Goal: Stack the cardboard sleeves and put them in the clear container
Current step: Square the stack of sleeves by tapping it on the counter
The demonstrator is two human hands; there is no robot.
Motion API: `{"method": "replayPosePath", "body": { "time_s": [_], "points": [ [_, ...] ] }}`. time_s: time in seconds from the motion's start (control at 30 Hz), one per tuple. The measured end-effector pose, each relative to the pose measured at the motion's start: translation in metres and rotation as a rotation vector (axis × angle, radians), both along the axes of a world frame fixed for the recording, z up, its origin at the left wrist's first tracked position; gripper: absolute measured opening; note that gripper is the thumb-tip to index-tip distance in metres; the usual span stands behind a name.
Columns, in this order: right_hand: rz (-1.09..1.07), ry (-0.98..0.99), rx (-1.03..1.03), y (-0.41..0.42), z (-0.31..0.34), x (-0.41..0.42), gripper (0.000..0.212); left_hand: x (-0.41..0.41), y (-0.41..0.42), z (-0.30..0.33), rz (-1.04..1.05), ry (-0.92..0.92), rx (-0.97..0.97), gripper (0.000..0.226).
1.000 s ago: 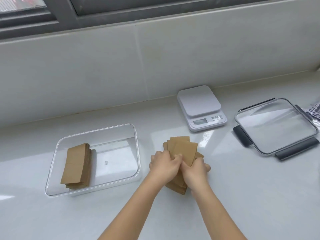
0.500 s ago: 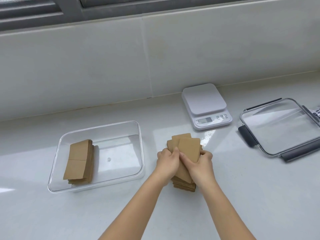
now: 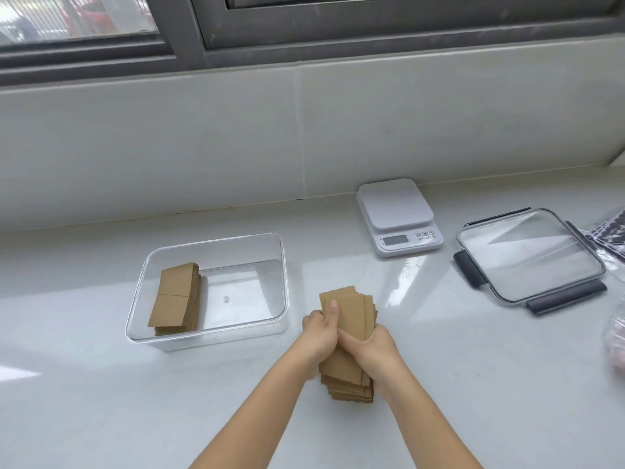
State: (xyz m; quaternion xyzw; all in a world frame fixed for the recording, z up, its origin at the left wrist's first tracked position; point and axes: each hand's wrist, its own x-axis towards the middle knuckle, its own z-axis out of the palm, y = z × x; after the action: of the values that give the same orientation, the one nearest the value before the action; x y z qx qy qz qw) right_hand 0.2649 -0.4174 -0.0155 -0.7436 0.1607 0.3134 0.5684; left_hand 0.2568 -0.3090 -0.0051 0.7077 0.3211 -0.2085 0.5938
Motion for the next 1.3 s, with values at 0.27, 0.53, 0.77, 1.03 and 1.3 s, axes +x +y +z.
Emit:
{"method": "replayPosePath", "body": {
  "time_s": [0.27, 0.53, 0.77, 1.03, 1.3],
  "points": [
    [0.200, -0.101, 0.039, 0.009, 0.042, -0.043, 0.083, -0.058, 0.032, 0.021, -0.035, -0.131, -0.139, 0.075],
    [0.622, -0.500, -0.373, 0.079, 0.078, -0.092, 0.060, -0.150, 0.129, 0.065, -0.004, -0.439, 0.293, 0.085],
    [1.075, -0.888, -0.720, 0.150, 0.056, -0.131, 0.042, -0.197, 0.157, 0.053, -0.549, -0.470, 1.161, 0.100],
    [1.198, -0.928, -0.886, 0.170, 0.018, -0.146, 0.059, -0.211, 0.166, 0.005, -0.673, -0.246, 1.277, 0.083],
    [1.031, -1.005, -0.860, 0.159, 0.020, -0.129, 0.055, -0.192, 0.172, 0.013, -0.787, -0.255, 1.233, 0.057]
  ]
}}
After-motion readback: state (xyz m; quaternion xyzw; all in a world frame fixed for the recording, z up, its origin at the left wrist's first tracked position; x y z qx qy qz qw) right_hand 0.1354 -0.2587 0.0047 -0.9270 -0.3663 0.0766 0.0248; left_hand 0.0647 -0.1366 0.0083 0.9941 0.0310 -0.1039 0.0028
